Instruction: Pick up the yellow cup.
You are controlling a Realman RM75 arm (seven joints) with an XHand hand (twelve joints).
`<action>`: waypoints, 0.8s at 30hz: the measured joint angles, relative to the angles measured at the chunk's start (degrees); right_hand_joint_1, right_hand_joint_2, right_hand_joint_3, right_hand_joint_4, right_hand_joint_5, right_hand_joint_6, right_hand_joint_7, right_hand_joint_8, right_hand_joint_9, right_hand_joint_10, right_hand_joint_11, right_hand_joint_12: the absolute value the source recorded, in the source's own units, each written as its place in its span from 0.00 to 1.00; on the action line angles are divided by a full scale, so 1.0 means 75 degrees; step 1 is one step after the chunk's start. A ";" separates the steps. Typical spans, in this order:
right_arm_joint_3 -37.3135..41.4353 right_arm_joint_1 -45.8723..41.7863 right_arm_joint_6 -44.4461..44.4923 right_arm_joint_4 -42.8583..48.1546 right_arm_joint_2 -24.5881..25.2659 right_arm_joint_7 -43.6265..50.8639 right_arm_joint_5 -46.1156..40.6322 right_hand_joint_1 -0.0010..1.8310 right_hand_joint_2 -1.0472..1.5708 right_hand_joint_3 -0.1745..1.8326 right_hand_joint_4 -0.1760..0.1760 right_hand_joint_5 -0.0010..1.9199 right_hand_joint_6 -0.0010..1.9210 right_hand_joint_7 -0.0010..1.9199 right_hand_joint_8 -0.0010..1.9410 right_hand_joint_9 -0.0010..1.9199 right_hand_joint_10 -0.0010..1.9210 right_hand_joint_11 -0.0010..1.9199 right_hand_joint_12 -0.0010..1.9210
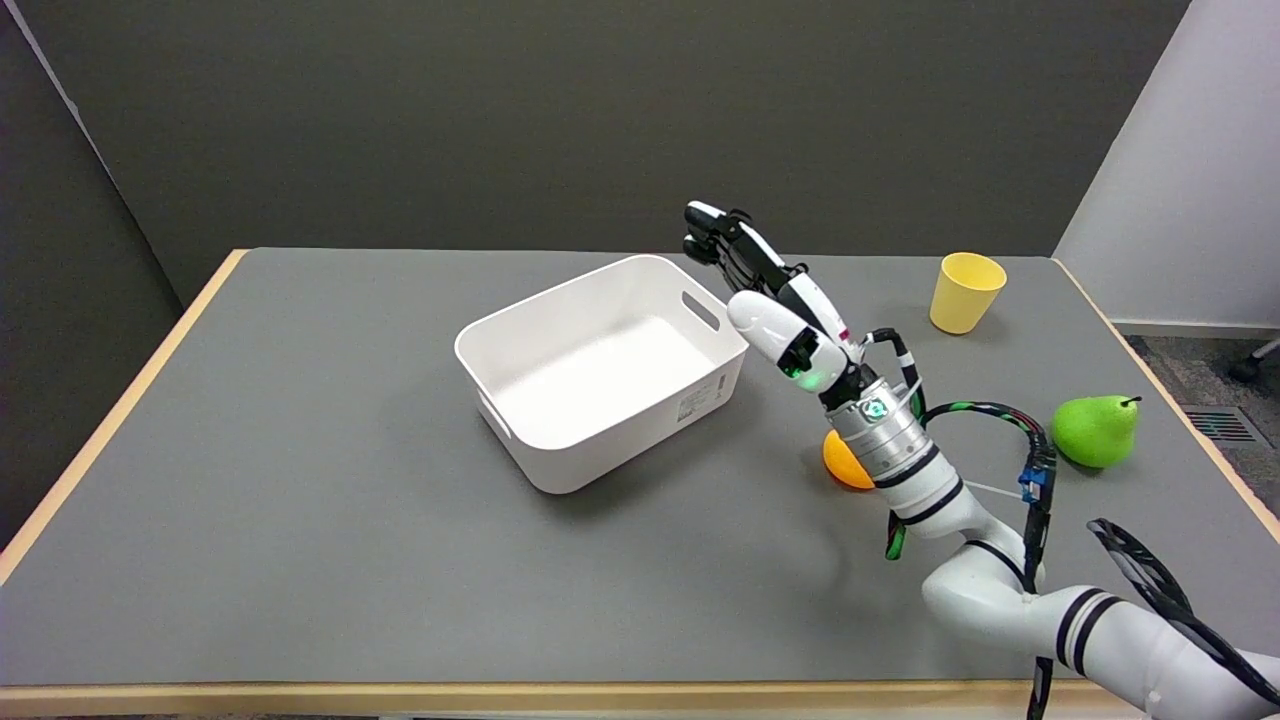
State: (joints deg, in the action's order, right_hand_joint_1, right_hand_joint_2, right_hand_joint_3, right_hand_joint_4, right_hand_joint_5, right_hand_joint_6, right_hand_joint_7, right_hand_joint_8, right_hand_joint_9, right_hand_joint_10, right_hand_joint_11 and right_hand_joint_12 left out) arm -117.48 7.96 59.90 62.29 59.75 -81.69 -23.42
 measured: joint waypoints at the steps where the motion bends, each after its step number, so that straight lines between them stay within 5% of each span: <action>1: 0.0009 -0.0007 0.0021 -0.0006 0.0000 -0.0001 -0.0008 0.15 0.63 0.55 0.29 0.03 0.19 0.03 0.09 0.00 0.14 0.00 0.27; 16: 0.0351 -0.0168 0.0403 -0.0146 0.0001 0.0008 -0.0350 0.16 0.66 0.50 0.28 0.01 0.14 0.00 0.04 0.00 0.02 0.00 0.08; 24: 0.0636 -0.0268 0.0593 -0.0229 -0.0015 0.0223 -0.0880 0.16 0.66 0.50 0.19 0.00 0.12 0.00 0.00 0.00 0.00 0.00 0.00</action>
State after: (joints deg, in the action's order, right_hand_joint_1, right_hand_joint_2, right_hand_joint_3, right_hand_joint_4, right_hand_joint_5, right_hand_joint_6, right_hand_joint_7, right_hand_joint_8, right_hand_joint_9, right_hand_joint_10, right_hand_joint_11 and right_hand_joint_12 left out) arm -112.71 5.95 64.35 60.58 59.64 -80.02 -30.02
